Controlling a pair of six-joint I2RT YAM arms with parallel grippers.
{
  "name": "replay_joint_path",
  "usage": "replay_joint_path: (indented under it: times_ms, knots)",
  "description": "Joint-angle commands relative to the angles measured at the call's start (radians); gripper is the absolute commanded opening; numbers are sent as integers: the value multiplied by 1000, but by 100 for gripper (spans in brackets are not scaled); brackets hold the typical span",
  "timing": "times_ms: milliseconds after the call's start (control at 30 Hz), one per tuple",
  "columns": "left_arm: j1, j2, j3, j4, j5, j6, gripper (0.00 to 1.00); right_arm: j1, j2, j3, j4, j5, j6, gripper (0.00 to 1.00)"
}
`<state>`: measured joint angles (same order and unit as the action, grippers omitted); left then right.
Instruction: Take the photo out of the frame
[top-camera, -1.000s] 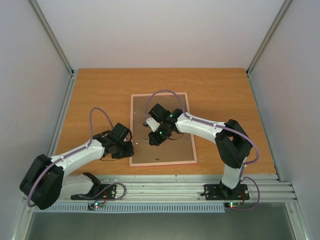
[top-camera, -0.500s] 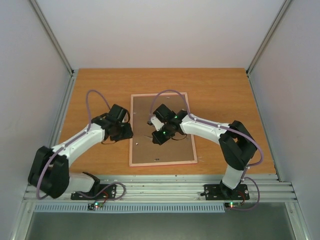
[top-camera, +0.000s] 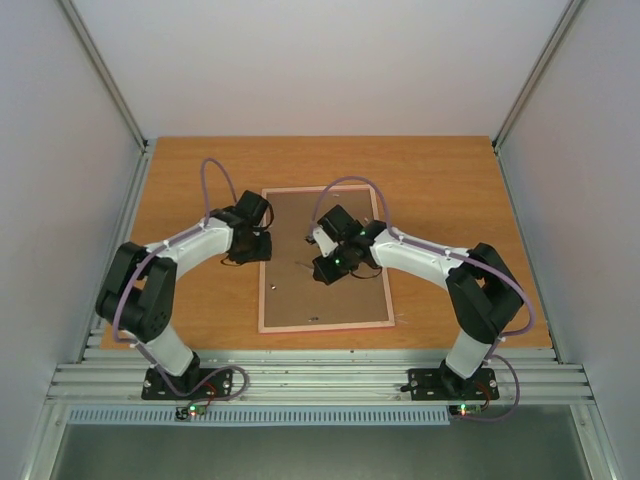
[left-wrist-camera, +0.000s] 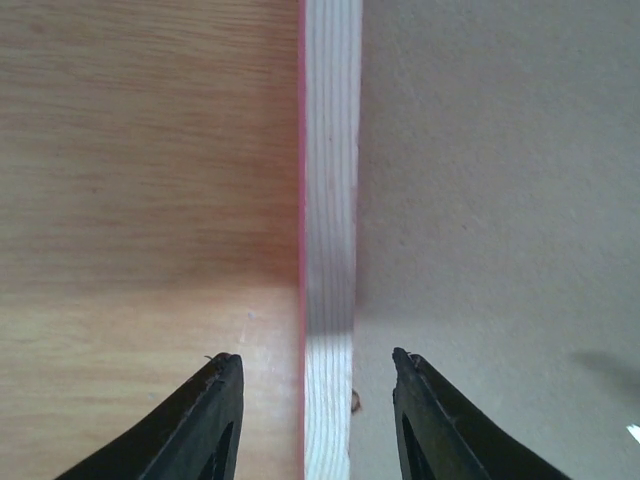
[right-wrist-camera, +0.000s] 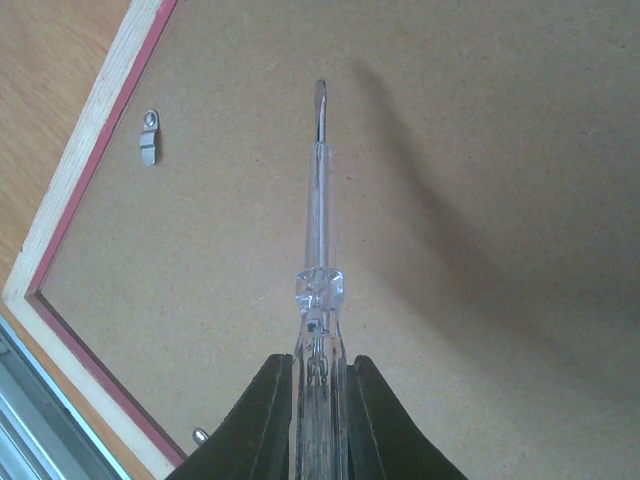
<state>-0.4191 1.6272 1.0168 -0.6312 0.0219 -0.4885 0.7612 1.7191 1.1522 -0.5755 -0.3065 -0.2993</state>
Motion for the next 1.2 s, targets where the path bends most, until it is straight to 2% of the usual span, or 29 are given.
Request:
replay_joint_path:
  times_ms: [0, 233, 600, 867, 1167]
  knots:
    - [3, 63, 52, 20, -63, 39, 43, -10, -34, -12, 27, 7, 12, 1]
    - [3, 120, 69, 38, -29, 48, 35, -20, -36, -14, 35, 7, 12, 1]
    - [-4, 114, 42, 73, 54, 72, 17, -34, -4, 35, 41, 17, 19, 1]
    - [-55, 98, 24, 88, 74, 76, 12, -40, 72, 137, 16, 54, 36, 1]
    - [-101, 75, 8, 85, 83, 38, 12, -59, 191, 258, 9, 63, 55, 1]
